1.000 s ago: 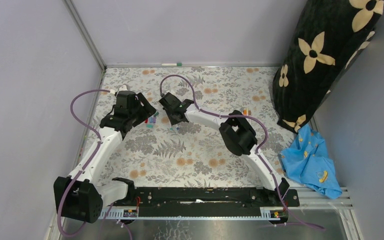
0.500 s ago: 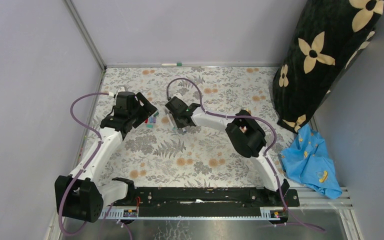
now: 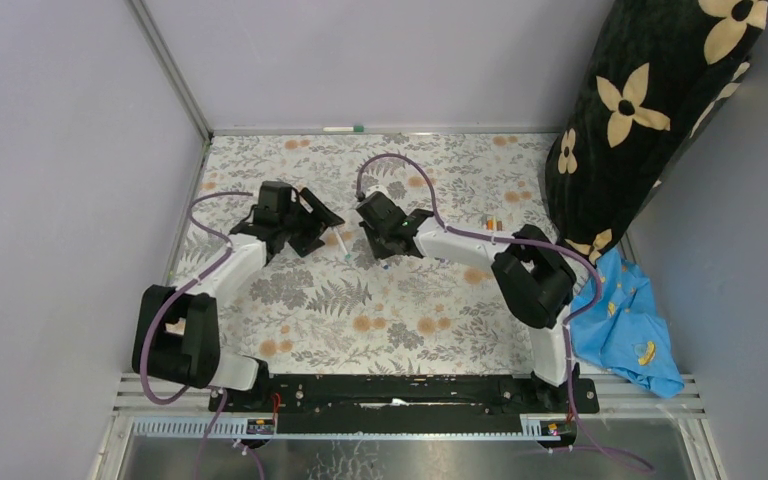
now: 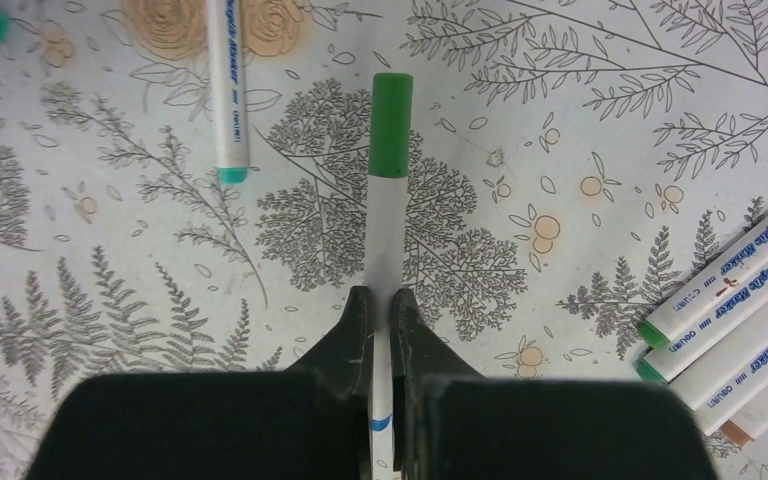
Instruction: Open the pen caps
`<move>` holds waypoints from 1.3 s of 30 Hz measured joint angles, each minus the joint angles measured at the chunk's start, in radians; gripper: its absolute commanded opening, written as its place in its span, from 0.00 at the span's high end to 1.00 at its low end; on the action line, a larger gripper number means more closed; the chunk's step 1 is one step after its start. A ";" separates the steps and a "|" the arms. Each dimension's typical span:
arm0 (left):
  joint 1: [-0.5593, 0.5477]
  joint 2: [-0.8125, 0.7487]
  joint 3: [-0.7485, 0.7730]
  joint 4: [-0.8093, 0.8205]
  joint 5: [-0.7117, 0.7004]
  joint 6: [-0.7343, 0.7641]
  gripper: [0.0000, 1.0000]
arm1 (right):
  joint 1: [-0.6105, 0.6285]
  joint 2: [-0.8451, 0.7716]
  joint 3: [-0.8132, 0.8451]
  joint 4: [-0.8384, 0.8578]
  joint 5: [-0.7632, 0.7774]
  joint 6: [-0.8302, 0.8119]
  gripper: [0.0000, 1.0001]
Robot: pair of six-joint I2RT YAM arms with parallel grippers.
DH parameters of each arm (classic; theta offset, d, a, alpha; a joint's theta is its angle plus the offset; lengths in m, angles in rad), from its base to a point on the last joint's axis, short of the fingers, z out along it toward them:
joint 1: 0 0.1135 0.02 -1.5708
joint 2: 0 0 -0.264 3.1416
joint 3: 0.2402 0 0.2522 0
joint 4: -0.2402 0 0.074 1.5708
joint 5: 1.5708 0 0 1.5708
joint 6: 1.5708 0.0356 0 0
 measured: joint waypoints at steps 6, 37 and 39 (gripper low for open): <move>-0.075 0.100 0.024 0.055 0.046 -0.041 0.18 | 0.000 -0.044 -0.043 0.040 -0.041 0.009 1.00; -0.197 0.307 0.115 0.191 0.053 -0.160 0.65 | 0.000 -0.167 -0.156 0.087 -0.099 0.017 1.00; -0.198 0.307 0.115 0.191 0.053 -0.159 0.67 | -0.001 -0.171 -0.161 0.087 -0.099 0.017 1.00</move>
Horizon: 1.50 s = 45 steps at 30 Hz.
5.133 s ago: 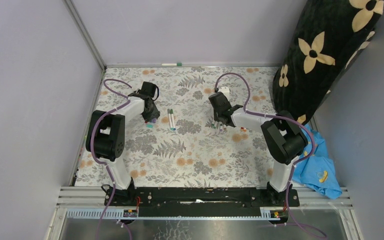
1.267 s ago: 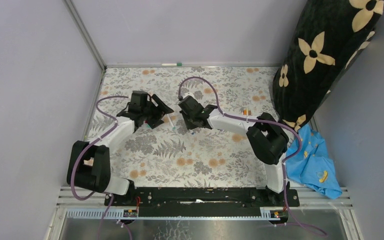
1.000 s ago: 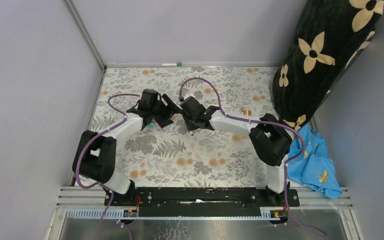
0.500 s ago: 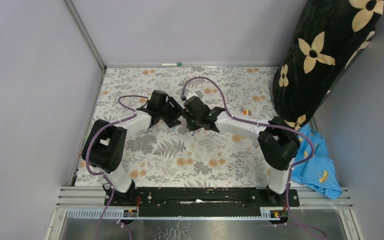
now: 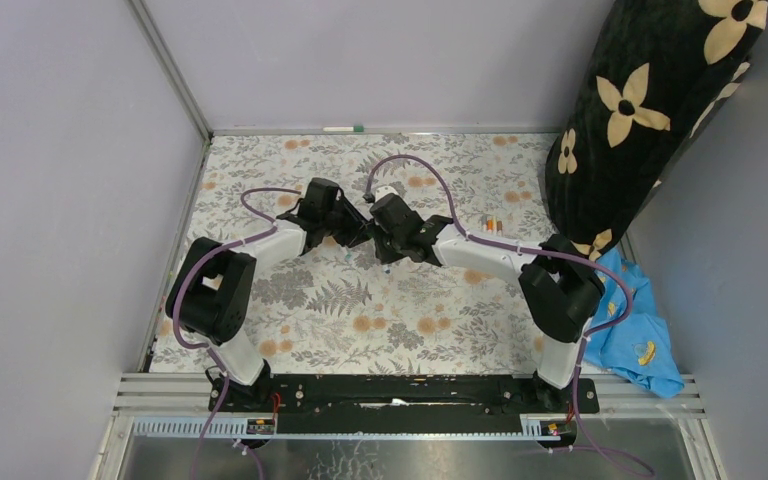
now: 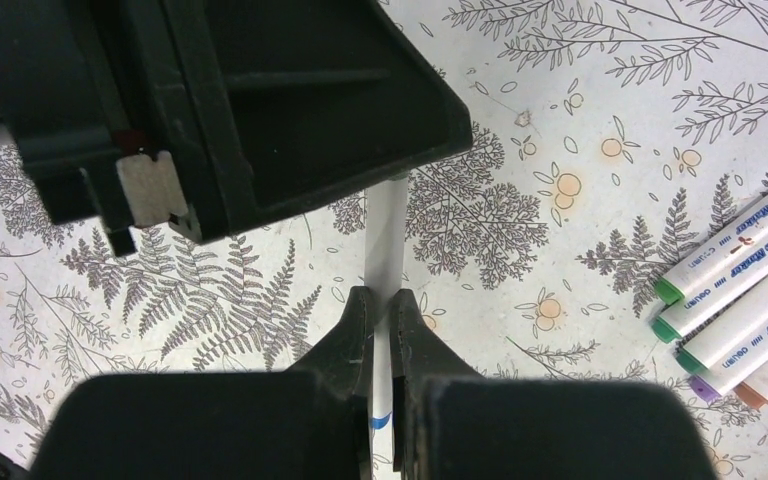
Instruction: Open the pen caps
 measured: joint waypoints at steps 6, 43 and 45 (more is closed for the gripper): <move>-0.004 0.000 0.000 0.000 0.000 0.000 0.72 | -0.004 -0.024 -0.007 -0.002 0.000 0.000 1.00; -0.020 -0.055 0.000 0.003 0.007 0.039 1.00 | -0.017 -0.054 -0.003 -0.017 -0.026 0.004 0.73; -0.021 -0.060 0.000 0.004 0.022 0.034 1.00 | -0.017 -0.054 -0.003 -0.017 -0.026 0.004 0.71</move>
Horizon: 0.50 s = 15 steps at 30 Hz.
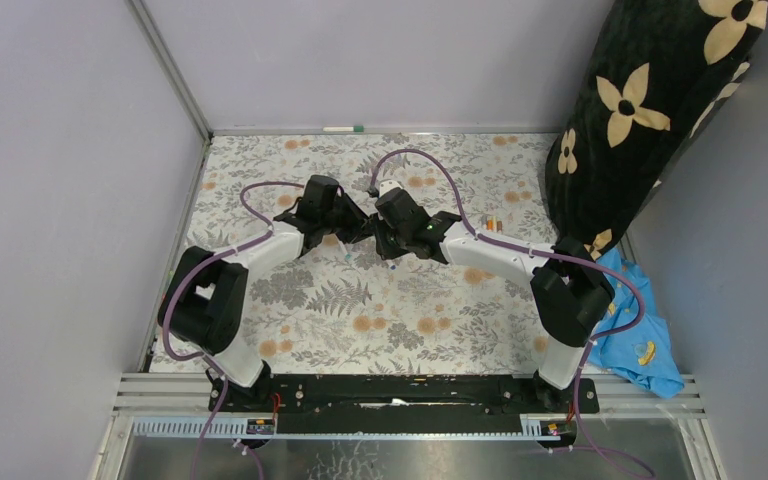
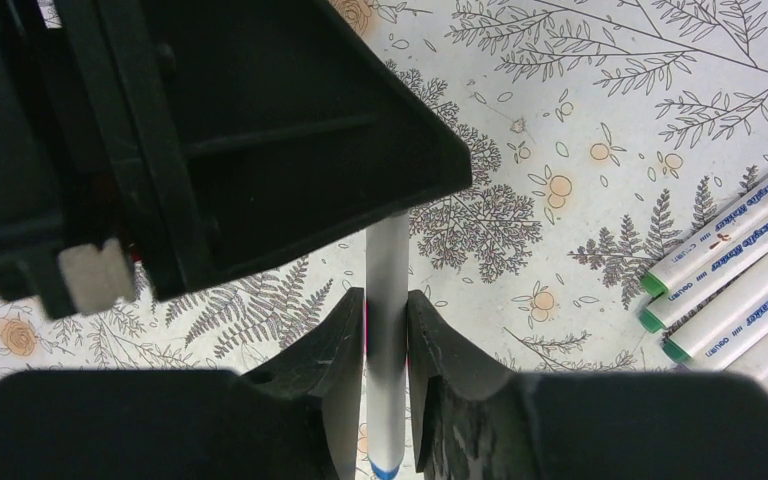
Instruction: Open the pen caps
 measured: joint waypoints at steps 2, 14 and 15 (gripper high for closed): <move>-0.002 -0.007 0.000 0.003 0.014 -0.005 1.00 | 0.000 0.000 0.000 0.000 0.000 0.000 0.71; -0.002 -0.021 0.006 0.006 0.026 -0.014 1.00 | -0.004 0.000 0.000 0.004 0.002 0.013 1.00; -0.002 -0.021 0.008 0.005 0.022 -0.012 1.00 | -0.004 0.000 0.000 0.007 0.002 0.013 1.00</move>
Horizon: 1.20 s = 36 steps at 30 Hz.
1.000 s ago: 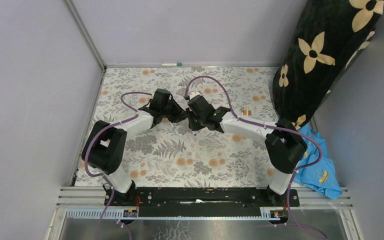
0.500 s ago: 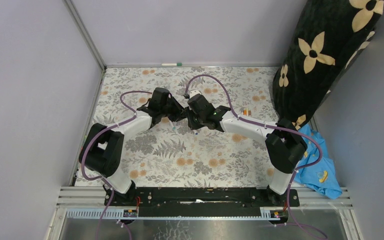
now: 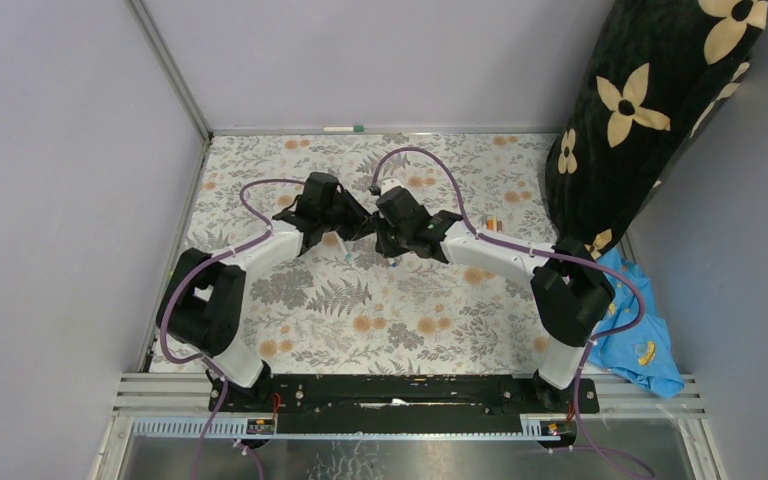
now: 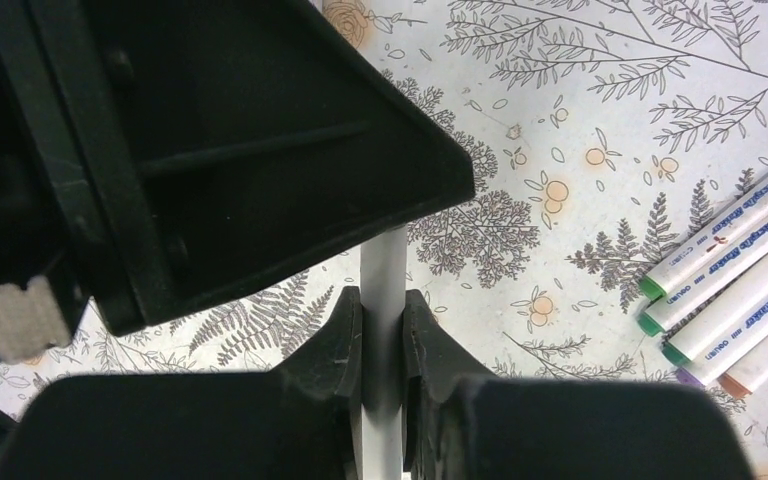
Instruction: Open the pen caps
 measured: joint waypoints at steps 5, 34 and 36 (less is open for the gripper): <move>0.017 0.054 0.061 -0.028 0.005 0.009 1.00 | -0.010 0.000 -0.008 0.017 0.011 0.005 1.00; 0.235 0.233 0.285 -0.241 -0.142 0.186 1.00 | -0.006 -0.136 -0.274 0.096 -0.011 0.084 1.00; 0.224 0.233 0.299 -0.276 -0.170 0.222 1.00 | -0.011 -0.137 -0.272 0.090 0.008 0.084 1.00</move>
